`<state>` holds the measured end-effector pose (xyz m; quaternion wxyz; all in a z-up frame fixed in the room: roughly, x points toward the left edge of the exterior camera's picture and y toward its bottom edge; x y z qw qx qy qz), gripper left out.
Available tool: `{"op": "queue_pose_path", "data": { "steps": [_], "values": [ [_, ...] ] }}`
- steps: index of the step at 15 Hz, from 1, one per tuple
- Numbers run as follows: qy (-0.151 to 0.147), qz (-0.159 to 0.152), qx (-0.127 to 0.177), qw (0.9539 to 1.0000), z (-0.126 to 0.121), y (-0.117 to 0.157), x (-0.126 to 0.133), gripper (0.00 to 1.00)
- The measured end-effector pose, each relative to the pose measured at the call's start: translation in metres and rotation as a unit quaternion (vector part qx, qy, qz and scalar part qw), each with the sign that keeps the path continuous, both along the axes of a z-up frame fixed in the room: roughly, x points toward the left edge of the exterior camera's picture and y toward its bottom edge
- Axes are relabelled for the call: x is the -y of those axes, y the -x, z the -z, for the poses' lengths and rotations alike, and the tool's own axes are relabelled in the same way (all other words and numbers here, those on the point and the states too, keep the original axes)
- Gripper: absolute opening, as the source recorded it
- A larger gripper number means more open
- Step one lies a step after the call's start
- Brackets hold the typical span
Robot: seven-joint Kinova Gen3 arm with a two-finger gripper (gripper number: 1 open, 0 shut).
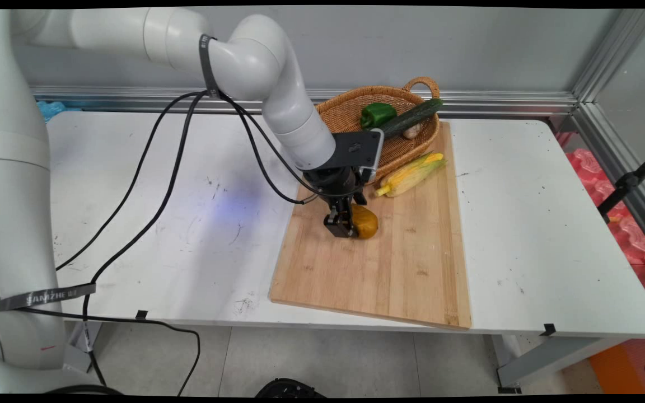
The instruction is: Pick up the potato from the cutting board, then place the picked object in the vegetable basket
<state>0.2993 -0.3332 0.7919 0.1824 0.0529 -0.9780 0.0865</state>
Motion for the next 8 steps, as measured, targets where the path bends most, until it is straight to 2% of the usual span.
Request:
{"op": "queue_pose_path", "data": {
  "steps": [3, 8],
  "values": [
    [-0.007, 0.011, 0.002, 0.9999, -0.003, 0.003, 0.002, 0.00],
    [-0.018, 0.022, 0.001, 0.9996, -0.024, 0.007, 0.003, 0.00]
  ]
}}
